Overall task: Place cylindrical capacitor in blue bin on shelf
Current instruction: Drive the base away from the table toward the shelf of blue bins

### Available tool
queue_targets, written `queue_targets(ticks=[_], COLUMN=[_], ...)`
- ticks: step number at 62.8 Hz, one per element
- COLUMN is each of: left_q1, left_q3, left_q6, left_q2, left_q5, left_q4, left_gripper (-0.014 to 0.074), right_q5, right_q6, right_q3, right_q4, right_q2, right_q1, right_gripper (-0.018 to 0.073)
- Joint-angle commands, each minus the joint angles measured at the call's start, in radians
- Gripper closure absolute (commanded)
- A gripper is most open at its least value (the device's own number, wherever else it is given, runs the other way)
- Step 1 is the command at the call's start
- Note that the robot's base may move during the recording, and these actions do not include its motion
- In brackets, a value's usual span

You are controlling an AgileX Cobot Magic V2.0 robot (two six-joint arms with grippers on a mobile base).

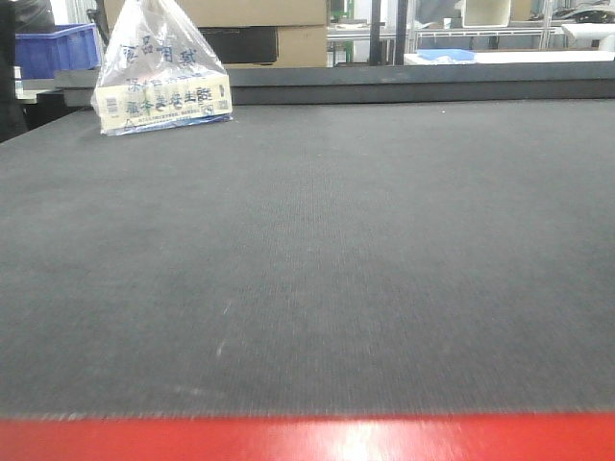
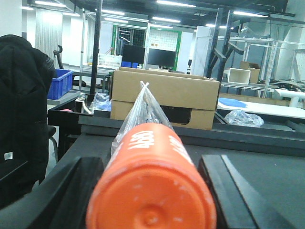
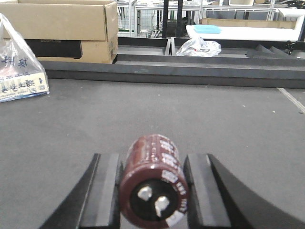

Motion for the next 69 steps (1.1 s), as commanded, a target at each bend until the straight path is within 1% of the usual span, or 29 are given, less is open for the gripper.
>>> queue_targets(ticks=[1,69], left_q1=[0.002,0.002], left_q3=[-0.002,-0.002], left_q6=[0.001,0.001], left_q2=[-0.005,-0.005], left_q5=[-0.022,-0.022], left_q4=[-0.004,-0.004], left_gripper=[0.0708,0.0708], right_q5=[-0.031,-0.031], right_q6=[-0.003,-0.003], right_q3=[-0.002,-0.002], right_q4=[-0.009,-0.009], right_q2=[-0.004,-0.004], right_q1=[0.001,0.001], right_gripper=[0.0721,0.0721])
